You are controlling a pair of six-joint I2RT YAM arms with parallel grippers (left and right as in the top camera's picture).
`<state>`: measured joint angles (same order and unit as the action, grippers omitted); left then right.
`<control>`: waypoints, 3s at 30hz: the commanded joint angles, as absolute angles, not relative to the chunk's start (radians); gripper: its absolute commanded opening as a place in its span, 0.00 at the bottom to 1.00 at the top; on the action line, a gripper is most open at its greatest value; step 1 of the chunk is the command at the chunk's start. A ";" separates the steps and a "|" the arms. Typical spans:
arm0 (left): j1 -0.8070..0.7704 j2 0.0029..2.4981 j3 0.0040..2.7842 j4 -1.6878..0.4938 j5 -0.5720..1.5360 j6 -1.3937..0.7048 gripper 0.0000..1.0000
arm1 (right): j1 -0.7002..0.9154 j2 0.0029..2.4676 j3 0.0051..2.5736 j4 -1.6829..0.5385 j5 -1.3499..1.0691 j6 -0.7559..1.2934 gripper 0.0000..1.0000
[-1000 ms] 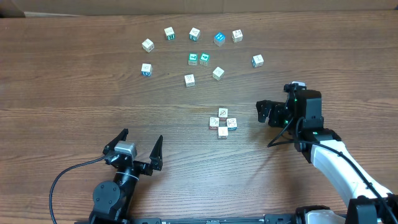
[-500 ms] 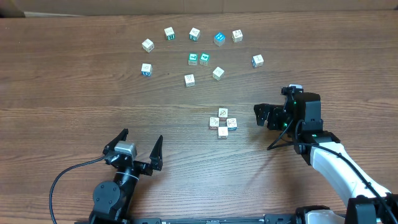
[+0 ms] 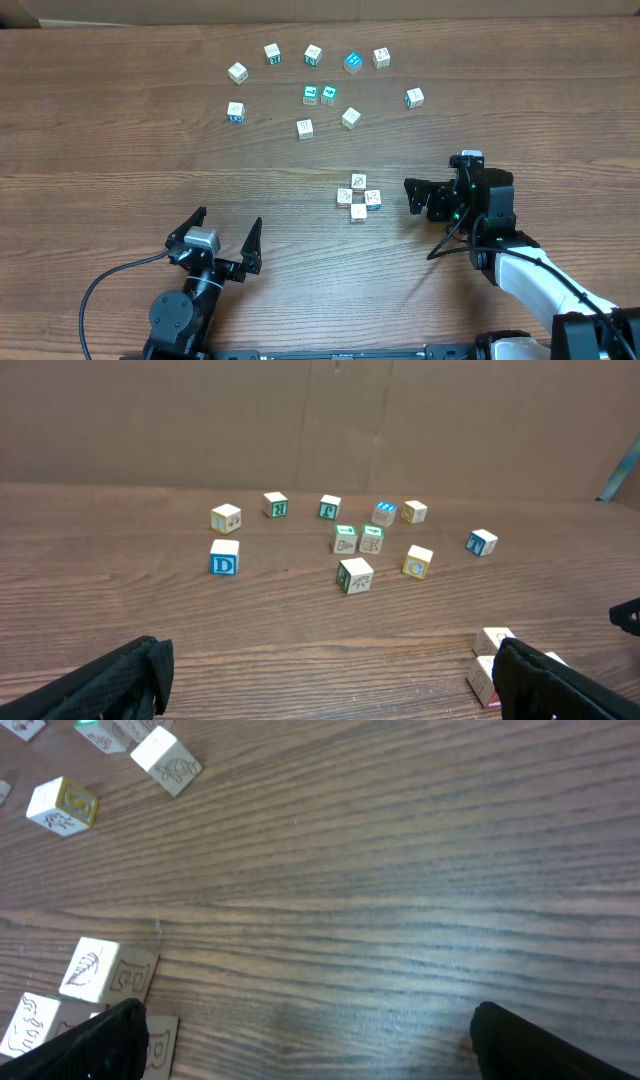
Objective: Form a circle
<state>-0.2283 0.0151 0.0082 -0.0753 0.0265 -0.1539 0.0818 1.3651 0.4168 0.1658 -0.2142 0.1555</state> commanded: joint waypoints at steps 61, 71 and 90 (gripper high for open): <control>-0.223 0.004 0.005 -0.076 0.041 -0.161 1.00 | 0.017 0.716 0.007 0.293 -0.289 0.069 1.00; -0.223 0.004 0.005 -0.076 0.041 -0.161 0.99 | 0.017 0.548 0.008 0.118 -0.255 0.069 1.00; -0.223 0.004 0.005 -0.076 0.041 -0.161 1.00 | 0.017 0.155 0.008 -0.064 -0.249 0.036 1.00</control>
<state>-0.2283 0.0147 0.0082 -0.0753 0.0265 -0.1543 0.0204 0.1993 0.0177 -0.0681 -0.2550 0.0475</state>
